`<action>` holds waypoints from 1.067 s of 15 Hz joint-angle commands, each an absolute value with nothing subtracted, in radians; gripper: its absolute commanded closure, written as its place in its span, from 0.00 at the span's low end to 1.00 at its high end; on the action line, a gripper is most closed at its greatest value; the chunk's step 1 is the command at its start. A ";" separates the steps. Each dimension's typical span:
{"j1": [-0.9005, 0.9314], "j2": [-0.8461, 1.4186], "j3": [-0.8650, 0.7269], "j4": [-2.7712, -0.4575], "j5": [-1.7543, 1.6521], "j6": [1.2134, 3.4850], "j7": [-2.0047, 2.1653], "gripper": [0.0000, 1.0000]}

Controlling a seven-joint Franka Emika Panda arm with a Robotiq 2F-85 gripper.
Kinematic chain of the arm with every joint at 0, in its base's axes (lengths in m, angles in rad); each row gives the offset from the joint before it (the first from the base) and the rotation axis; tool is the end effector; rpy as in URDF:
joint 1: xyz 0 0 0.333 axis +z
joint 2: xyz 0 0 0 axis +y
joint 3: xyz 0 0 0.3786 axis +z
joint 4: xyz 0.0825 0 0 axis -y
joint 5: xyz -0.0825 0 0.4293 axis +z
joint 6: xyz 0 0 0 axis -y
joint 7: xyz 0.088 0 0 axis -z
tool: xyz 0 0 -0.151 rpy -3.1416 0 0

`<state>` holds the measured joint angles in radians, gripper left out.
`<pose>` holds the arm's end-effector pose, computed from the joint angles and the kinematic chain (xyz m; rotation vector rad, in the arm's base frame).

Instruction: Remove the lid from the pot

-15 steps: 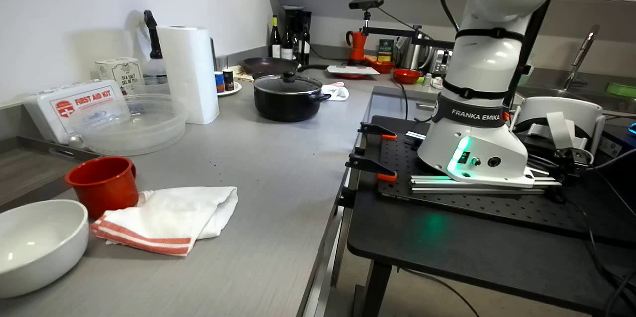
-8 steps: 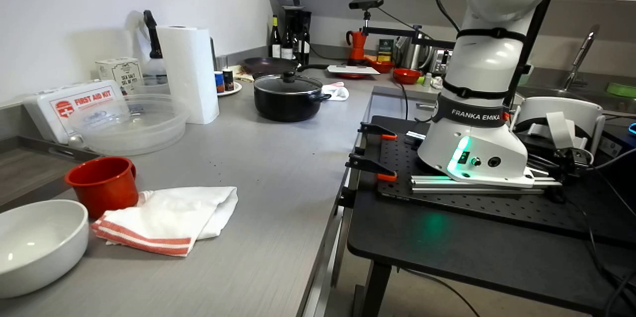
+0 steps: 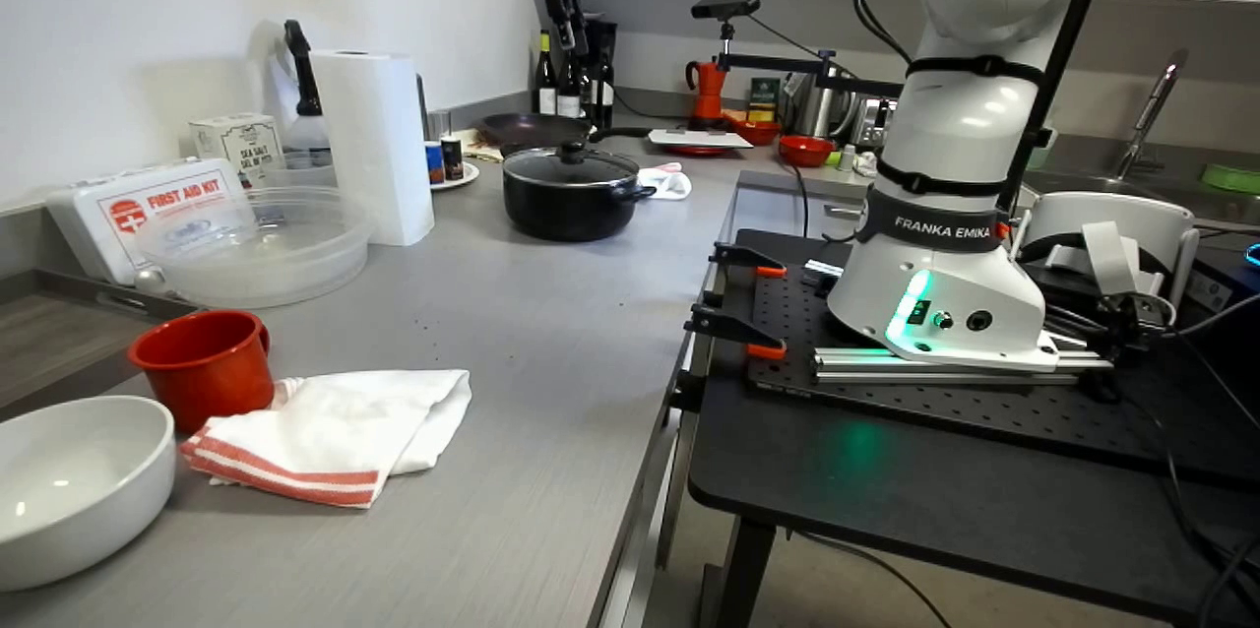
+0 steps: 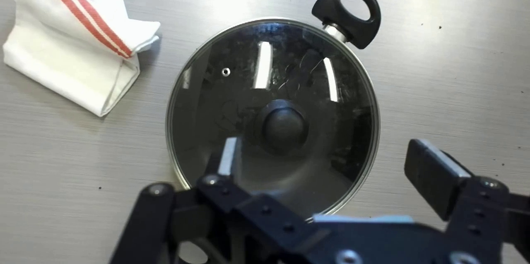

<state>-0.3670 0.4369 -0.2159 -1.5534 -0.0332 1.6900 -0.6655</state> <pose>0.5913 -0.3740 0.3779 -3.0335 -0.1484 0.4728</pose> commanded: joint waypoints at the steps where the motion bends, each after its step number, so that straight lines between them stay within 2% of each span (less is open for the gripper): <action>1: -0.387 0.468 -0.196 -1.553 -0.041 1.750 -0.677 0.00; 16: -0.402 0.524 -0.177 -1.675 -0.052 1.878 -0.687 0.00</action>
